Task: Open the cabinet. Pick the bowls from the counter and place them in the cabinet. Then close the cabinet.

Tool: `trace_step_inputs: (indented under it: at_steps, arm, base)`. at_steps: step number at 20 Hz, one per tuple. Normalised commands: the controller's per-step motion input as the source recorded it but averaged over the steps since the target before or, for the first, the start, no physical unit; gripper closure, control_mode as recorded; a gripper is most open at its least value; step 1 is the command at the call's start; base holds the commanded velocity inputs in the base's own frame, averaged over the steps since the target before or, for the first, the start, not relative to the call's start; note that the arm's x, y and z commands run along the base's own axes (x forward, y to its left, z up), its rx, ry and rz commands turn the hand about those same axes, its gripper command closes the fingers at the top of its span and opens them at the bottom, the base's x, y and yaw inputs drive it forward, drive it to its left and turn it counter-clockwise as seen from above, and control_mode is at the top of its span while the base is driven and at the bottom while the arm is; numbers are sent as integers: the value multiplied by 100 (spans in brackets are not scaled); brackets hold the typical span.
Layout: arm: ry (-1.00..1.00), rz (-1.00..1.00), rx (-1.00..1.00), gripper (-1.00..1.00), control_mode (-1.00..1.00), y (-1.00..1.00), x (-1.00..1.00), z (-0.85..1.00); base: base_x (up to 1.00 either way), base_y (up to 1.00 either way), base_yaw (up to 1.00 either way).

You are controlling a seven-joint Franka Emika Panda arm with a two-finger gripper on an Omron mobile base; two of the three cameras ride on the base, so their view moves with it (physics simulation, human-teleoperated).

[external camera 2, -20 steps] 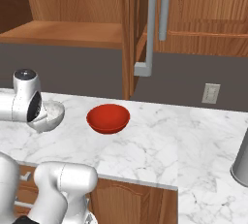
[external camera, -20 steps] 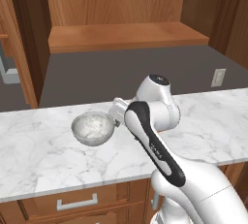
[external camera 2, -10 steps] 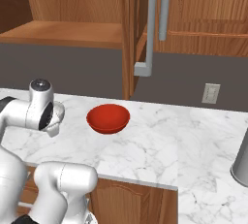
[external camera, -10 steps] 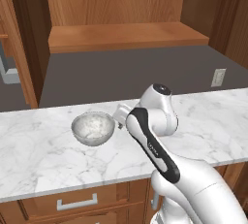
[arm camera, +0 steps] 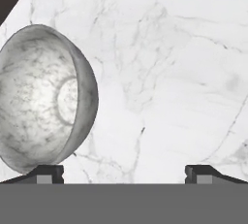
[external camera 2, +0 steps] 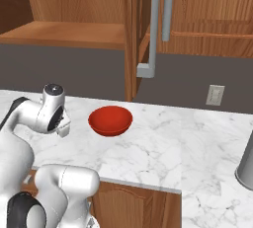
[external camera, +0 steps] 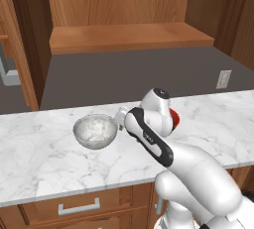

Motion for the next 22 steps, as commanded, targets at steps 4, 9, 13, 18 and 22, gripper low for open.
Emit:
trace_step_inputs:
  at_steps: [4, 9, 13, 18, 22]
  arm:
    - [0, 5, 0, -100, -100, 8, 32, -2]
    - [0, 2, 0, -100, -100, 18, 28, -13]
    - [2, 0, 0, -100, -100, 23, 26, -30]
    - [1, 0, 0, -100, -100, 16, 28, -32]
    - [1, 0, 0, -100, -100, 14, 36, -33]
  base:
    - [0, 0, 0]
    - [0, 0, 0]
    - [0, 0, 0]
    - [0, 0, 0]
    - [0, 0, 0]
